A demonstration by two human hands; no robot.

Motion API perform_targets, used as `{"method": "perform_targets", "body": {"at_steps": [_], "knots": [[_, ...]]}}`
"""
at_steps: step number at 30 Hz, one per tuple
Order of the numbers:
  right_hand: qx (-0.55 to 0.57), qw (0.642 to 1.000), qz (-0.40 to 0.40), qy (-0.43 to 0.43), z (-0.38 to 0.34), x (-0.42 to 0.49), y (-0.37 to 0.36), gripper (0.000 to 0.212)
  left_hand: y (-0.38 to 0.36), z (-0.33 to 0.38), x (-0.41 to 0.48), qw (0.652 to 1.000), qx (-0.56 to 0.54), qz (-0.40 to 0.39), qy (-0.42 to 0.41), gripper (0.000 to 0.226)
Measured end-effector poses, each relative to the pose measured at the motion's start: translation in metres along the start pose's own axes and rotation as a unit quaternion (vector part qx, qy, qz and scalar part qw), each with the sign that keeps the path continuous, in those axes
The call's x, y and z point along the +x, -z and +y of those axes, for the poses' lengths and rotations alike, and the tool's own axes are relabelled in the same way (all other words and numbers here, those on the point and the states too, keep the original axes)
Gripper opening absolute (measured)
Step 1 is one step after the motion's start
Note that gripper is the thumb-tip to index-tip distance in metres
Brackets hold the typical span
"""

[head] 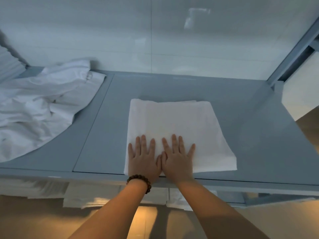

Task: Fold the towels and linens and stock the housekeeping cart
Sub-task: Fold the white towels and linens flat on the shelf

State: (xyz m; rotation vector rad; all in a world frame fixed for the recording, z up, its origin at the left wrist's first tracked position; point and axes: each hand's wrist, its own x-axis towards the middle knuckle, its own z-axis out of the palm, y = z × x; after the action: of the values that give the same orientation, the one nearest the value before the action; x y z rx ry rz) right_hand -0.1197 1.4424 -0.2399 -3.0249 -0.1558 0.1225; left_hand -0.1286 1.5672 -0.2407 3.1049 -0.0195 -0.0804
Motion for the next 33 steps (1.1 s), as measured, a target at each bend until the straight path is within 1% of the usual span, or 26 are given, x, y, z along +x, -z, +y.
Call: {"method": "perform_targets", "body": {"at_steps": [3, 7, 10, 12, 14, 16, 17, 18, 20, 21, 22, 23, 25, 27, 28, 30, 33], "knots": [[-0.012, 1.000, 0.009, 0.024, 0.023, -0.002, 0.004, 0.056, -0.002, -0.002, 0.000, 1.000, -0.002, 0.003, -0.002, 0.073], [-0.019, 0.998, 0.060, -0.015, 0.083, -0.013, 0.007, 0.057, -0.002, -0.003, 0.000, 1.000, -0.010, 0.000, -0.011, 0.077], [-0.016, 0.998, 0.046, -0.033, 0.097, -0.014, 0.005, 0.056, -0.002, -0.006, 0.000, 0.999, -0.018, -0.010, -0.026, 0.078], [0.006, 0.995, 0.029, -0.094, 0.113, -0.014, 0.004, 0.054, -0.002, -0.008, 0.000, 0.999, -0.031, -0.016, -0.034, 0.076], [0.042, 0.986, -0.020, -0.162, 0.137, -0.017, 0.008, 0.056, -0.003, -0.009, 0.001, 0.999, -0.026, -0.024, -0.035, 0.073], [0.024, 0.982, -0.037, -0.183, 0.144, -0.020, 0.014, 0.056, -0.003, -0.008, 0.002, 0.999, -0.014, -0.024, -0.029, 0.073], [-0.003, 0.985, -0.020, -0.173, 0.137, -0.019, 0.016, 0.057, -0.004, -0.008, 0.003, 0.999, -0.010, -0.024, -0.029, 0.073], [-0.017, 0.989, 0.013, -0.145, 0.122, -0.017, 0.019, 0.057, -0.004, -0.007, 0.003, 0.999, -0.007, -0.026, -0.031, 0.072], [0.011, 0.995, 0.077, -0.058, 0.076, -0.010, 0.021, 0.056, -0.004, -0.008, 0.003, 0.999, -0.003, -0.026, -0.030, 0.072], [0.023, 0.996, 0.087, -0.016, 0.055, -0.006, 0.019, 0.055, -0.004, -0.008, 0.003, 0.999, -0.003, -0.025, -0.028, 0.071], [0.025, 0.997, 0.077, 0.013, 0.038, -0.003, 0.015, 0.054, -0.004, -0.007, 0.003, 0.999, -0.003, -0.024, -0.027, 0.071], [0.016, 0.998, 0.057, 0.024, 0.030, -0.001, 0.011, 0.054, -0.005, -0.007, 0.002, 0.999, -0.002, -0.023, -0.025, 0.071], [-0.009, 0.999, 0.033, -0.008, 0.038, -0.001, 0.003, 0.056, -0.004, -0.007, 0.001, 0.999, -0.006, -0.023, -0.025, 0.073], [-0.018, 0.997, 0.041, -0.063, 0.065, -0.005, 0.001, 0.058, -0.003, -0.007, 0.001, 0.999, -0.012, -0.029, -0.025, 0.075], [-0.027, 0.996, 0.046, -0.076, 0.079, -0.008, 0.002, 0.058, -0.002, -0.007, 0.001, 0.999, -0.017, -0.032, -0.021, 0.075], [-0.042, 0.997, 0.022, -0.066, 0.103, -0.007, 0.007, 0.056, 0.000, 0.003, -0.001, 0.999, -0.036, -0.040, -0.005, 0.072], [-0.082, 0.997, -0.007, -0.013, 0.127, 0.016, 0.019, 0.053, 0.005, 0.032, -0.012, 0.991, -0.105, -0.068, 0.055, 0.073]]}}
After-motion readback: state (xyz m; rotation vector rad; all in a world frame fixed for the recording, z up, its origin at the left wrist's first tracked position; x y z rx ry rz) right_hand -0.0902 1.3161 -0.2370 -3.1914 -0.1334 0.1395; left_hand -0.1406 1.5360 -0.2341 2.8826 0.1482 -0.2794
